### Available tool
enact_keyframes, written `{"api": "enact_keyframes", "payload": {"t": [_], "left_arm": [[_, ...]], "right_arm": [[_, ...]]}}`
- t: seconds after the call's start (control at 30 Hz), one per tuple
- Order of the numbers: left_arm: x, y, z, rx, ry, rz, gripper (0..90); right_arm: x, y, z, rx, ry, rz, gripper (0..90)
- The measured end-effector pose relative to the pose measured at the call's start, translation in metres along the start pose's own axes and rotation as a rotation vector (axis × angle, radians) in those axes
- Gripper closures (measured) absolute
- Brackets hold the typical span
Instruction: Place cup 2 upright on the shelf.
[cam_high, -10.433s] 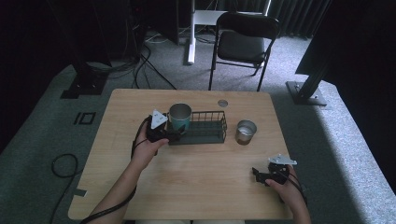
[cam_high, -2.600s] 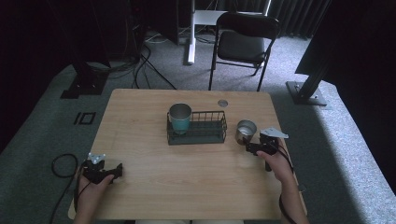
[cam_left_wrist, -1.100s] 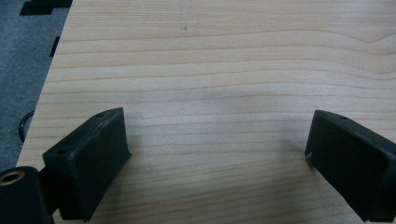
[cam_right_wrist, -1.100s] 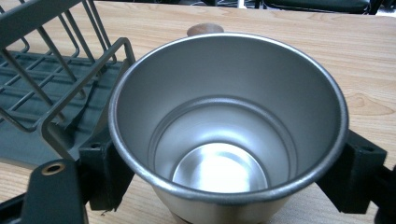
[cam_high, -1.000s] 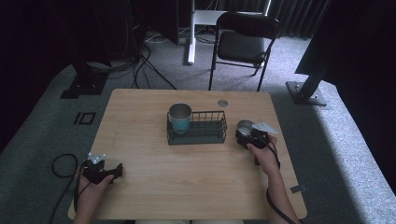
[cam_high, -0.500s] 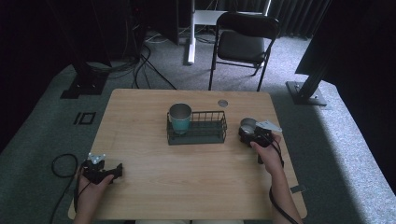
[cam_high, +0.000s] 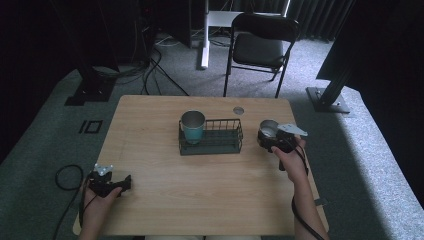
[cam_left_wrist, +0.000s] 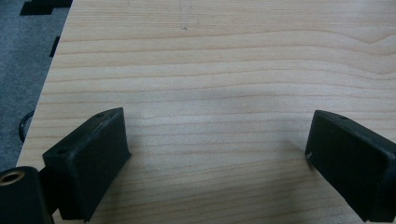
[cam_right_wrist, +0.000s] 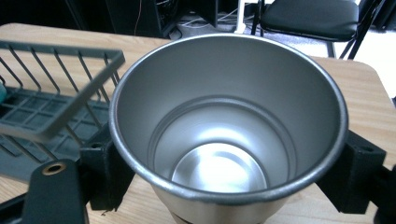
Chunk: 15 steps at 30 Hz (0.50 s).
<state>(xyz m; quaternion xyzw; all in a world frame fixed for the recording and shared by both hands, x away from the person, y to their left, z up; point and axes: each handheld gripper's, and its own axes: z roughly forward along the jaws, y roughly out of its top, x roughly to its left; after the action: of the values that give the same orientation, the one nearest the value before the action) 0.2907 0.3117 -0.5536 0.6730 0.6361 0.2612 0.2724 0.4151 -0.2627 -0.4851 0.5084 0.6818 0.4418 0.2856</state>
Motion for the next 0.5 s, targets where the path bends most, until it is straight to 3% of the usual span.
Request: {"api": "enact_keyframes", "payload": {"t": [0.5], "left_arm": [[0.0, 0.0, 0.0, 0.0, 0.0, 0.0, 6.5]], "right_arm": [[0.007, 0.025, -0.012, -0.019, 0.014, -0.023, 17.3]]}}
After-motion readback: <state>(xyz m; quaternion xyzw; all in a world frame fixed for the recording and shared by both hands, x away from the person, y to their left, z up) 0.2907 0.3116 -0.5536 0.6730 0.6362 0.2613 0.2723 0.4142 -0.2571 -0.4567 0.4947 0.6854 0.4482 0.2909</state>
